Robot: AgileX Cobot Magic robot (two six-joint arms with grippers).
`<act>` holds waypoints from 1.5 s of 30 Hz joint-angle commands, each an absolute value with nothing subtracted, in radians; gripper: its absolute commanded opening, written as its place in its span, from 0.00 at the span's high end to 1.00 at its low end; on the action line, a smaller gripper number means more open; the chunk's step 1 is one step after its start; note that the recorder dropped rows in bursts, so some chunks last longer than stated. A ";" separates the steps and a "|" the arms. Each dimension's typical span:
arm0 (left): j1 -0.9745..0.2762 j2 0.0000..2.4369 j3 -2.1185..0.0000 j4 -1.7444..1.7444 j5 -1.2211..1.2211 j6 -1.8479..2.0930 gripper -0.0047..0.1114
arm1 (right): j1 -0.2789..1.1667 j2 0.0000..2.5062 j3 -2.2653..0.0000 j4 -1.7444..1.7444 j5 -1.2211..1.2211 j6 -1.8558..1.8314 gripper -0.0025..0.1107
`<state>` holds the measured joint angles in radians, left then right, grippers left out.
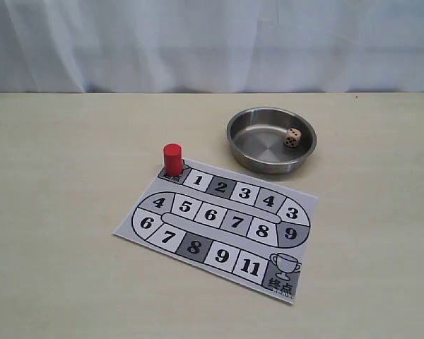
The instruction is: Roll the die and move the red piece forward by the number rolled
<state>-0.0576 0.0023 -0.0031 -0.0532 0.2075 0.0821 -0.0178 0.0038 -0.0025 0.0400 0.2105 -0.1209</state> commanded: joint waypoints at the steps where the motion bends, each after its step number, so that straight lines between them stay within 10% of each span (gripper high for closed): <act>1: -0.059 0.000 0.000 -0.055 0.196 0.078 0.96 | -0.022 0.000 0.000 0.045 0.210 -0.119 0.94; 26: -0.059 0.000 0.000 -0.055 0.196 0.078 0.96 | -0.022 0.000 -0.009 0.203 0.050 -0.091 0.94; 45: -0.059 0.000 0.000 -0.055 0.196 0.078 0.96 | -0.022 0.328 -0.591 0.168 0.531 -0.096 0.94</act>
<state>-0.0576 0.0023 -0.0031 -0.0532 0.2075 0.0821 -0.0178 0.2499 -0.5250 0.1788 0.4872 -0.0920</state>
